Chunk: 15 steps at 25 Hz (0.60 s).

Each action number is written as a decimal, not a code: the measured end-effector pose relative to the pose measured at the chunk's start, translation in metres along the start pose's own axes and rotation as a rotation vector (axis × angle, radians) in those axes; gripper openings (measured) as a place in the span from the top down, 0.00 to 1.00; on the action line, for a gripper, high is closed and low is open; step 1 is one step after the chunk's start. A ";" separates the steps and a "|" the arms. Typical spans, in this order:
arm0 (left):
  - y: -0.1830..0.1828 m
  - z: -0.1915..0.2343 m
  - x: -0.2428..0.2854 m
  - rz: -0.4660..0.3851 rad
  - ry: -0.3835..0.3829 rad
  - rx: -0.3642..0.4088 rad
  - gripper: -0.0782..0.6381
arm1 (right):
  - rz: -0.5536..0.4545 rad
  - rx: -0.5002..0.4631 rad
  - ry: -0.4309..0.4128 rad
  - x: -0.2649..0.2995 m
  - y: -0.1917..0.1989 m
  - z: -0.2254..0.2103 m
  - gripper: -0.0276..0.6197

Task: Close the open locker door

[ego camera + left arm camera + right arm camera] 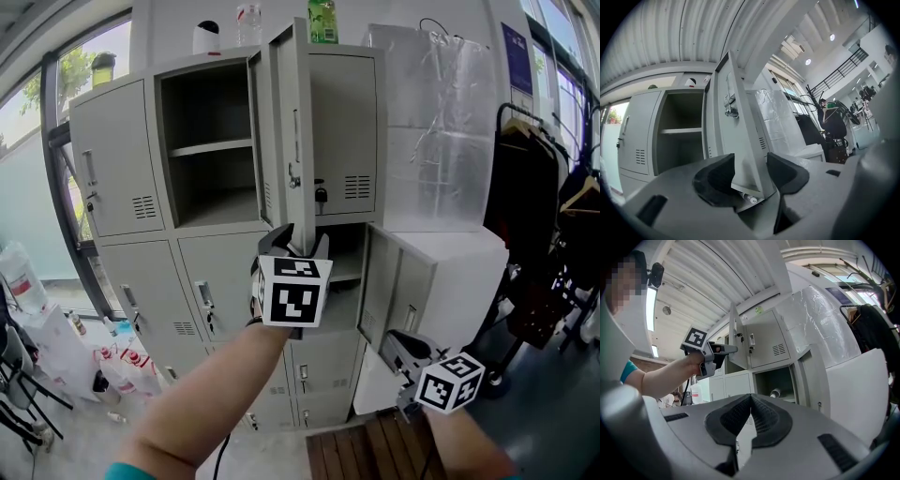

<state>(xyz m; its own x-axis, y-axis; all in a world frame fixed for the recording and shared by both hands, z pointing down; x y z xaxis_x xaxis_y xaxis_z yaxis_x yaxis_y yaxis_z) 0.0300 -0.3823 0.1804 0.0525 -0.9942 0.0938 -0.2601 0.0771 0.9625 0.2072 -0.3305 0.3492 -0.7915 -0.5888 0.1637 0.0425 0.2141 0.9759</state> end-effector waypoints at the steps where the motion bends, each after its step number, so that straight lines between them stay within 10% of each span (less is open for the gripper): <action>1: 0.000 0.000 0.000 -0.004 -0.003 0.009 0.58 | 0.000 0.000 0.000 0.001 0.000 0.000 0.96; 15: 0.005 0.022 -0.028 -0.019 0.000 0.027 0.59 | 0.019 -0.008 -0.038 0.032 0.000 0.012 0.96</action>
<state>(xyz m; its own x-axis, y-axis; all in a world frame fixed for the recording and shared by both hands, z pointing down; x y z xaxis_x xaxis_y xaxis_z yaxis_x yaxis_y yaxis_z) 0.0065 -0.3555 0.1768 0.0573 -0.9955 0.0754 -0.2854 0.0560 0.9568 0.1748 -0.3404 0.3532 -0.8132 -0.5545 0.1768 0.0627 0.2186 0.9738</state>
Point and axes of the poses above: the fingertips, and each gripper's own axes: x forward along the fingers, z to its left, y out of its underside, the point moved 2 cm from there along -x, backward along the fingers, and after that the axes turned 12 degrees about z, right-handed, at the moved point
